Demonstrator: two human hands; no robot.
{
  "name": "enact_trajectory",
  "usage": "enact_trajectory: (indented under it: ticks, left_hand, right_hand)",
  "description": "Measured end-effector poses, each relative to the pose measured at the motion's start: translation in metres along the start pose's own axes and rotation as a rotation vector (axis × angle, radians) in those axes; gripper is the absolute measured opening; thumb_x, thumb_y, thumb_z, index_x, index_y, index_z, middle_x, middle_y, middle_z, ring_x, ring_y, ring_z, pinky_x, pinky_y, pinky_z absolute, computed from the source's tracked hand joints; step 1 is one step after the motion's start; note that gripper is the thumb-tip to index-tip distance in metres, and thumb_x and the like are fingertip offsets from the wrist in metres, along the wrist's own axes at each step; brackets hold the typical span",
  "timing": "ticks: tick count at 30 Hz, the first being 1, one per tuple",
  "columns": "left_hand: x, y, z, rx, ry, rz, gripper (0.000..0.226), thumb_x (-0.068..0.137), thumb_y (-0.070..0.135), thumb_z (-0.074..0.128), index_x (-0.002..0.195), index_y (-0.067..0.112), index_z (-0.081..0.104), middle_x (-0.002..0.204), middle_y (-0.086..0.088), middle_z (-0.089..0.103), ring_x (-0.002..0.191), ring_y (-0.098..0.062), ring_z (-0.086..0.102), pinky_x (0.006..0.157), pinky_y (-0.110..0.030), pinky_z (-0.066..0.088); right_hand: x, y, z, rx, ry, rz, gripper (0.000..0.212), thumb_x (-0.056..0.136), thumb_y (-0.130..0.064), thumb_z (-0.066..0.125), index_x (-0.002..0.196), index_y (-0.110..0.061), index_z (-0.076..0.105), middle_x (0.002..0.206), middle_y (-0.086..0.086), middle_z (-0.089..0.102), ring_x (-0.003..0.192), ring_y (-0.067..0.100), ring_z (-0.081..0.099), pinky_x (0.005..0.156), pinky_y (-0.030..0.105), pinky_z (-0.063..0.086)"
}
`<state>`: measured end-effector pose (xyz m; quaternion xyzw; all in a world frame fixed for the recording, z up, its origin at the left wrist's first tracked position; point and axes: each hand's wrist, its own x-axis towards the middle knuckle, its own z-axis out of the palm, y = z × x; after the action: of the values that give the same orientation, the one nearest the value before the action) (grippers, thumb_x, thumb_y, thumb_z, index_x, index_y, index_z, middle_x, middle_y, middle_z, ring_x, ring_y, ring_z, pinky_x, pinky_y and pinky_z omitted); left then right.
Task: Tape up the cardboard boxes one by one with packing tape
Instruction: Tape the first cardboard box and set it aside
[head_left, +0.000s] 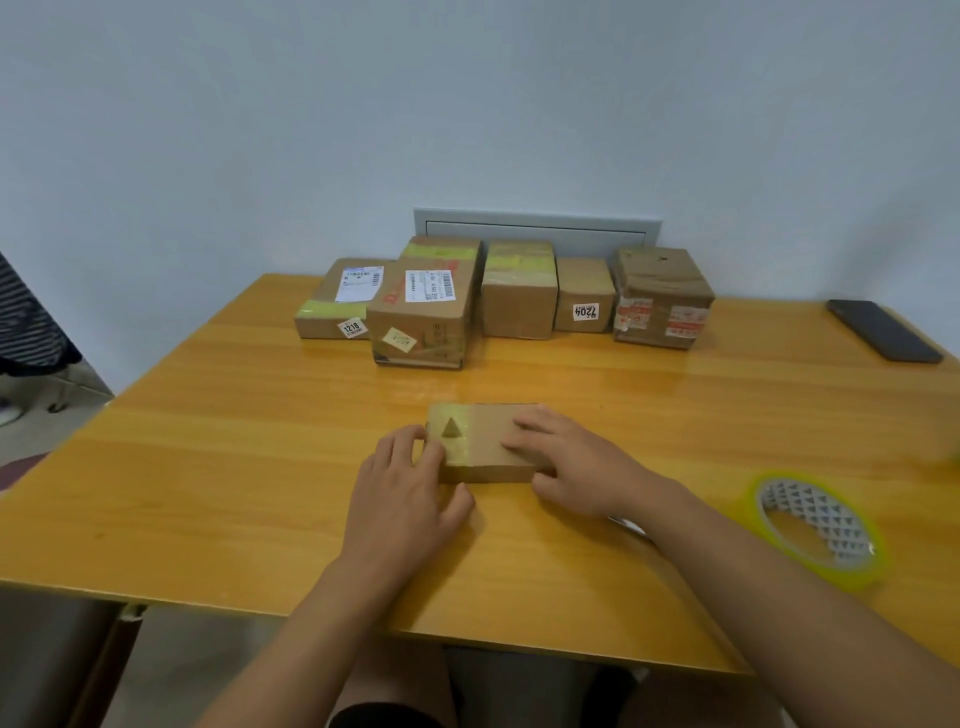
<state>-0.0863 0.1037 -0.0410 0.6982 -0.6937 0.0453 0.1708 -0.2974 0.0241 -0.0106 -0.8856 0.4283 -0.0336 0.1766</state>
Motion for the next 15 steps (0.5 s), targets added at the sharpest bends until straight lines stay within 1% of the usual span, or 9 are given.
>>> enact_trajectory:
  ticks: [1, 4, 7, 9, 11, 15]
  left_hand:
    - [0.001, 0.0, 0.001, 0.01, 0.005, 0.031, 0.058, 0.085, 0.058, 0.036, 0.121, 0.019, 0.059, 0.14, -0.004, 0.049, 0.129, -0.022, 0.043, 0.102, -0.037, 0.041]
    - [0.004, 0.001, 0.004, -0.003, -0.031, 0.072, 0.064, 0.084, 0.057, 0.03, 0.125, 0.017, 0.056, 0.142, -0.002, 0.05, 0.129, -0.019, 0.047, 0.103, -0.035, 0.041]
    - [0.009, 0.001, 0.004, 0.004, -0.03, 0.067, 0.067, 0.084, 0.056, 0.034, 0.134, 0.015, 0.054, 0.137, -0.003, 0.055, 0.122, -0.02, 0.052, 0.096, -0.035, 0.047]
    - [0.011, 0.001, 0.005, 0.042, -0.049, 0.067, 0.068, 0.084, 0.055, 0.038, 0.135, 0.014, 0.054, 0.134, -0.004, 0.055, 0.115, -0.022, 0.054, 0.089, -0.036, 0.049]
    - [0.013, 0.0, 0.007, 0.082, -0.074, 0.079, 0.07, 0.083, 0.056, 0.039, 0.137, 0.013, 0.052, 0.137, -0.004, 0.051, 0.113, -0.023, 0.052, 0.088, -0.037, 0.048]
    - [0.016, -0.001, 0.012, 0.106, -0.094, 0.102, 0.07, 0.084, 0.056, 0.04, 0.139, 0.012, 0.048, 0.145, 0.001, 0.043, 0.11, -0.023, 0.044, 0.091, -0.036, 0.044]
  right_hand:
    - [-0.001, -0.001, 0.002, -0.017, 0.015, 0.006, 0.053, 0.096, -0.021, 0.05, 0.147, -0.033, 0.038, 0.161, -0.01, 0.017, 0.151, 0.015, 0.004, 0.118, 0.037, 0.023]
    - [-0.003, -0.007, 0.013, -0.082, 0.09, 0.024, 0.052, 0.097, -0.018, 0.044, 0.147, -0.031, 0.037, 0.161, -0.009, 0.019, 0.151, 0.017, 0.005, 0.12, 0.037, 0.018]
    - [-0.003, -0.012, 0.026, -0.109, 0.172, 0.046, 0.05, 0.098, -0.019, 0.043, 0.146, -0.027, 0.037, 0.161, -0.005, 0.021, 0.151, 0.02, 0.008, 0.121, 0.036, 0.014]
    - [-0.002, -0.014, 0.033, -0.097, 0.22, 0.063, 0.048, 0.098, -0.021, 0.043, 0.145, -0.026, 0.038, 0.161, -0.003, 0.023, 0.151, 0.02, 0.009, 0.121, 0.035, 0.015]
    - [0.0, -0.015, 0.037, -0.096, 0.254, 0.077, 0.047, 0.098, -0.024, 0.044, 0.145, -0.025, 0.039, 0.161, -0.003, 0.024, 0.151, 0.02, 0.009, 0.121, 0.036, 0.016]
    - [0.0, -0.019, 0.045, -0.071, 0.307, 0.088, 0.046, 0.097, -0.026, 0.046, 0.143, -0.021, 0.042, 0.159, 0.0, 0.028, 0.151, 0.022, 0.012, 0.12, 0.038, 0.021]
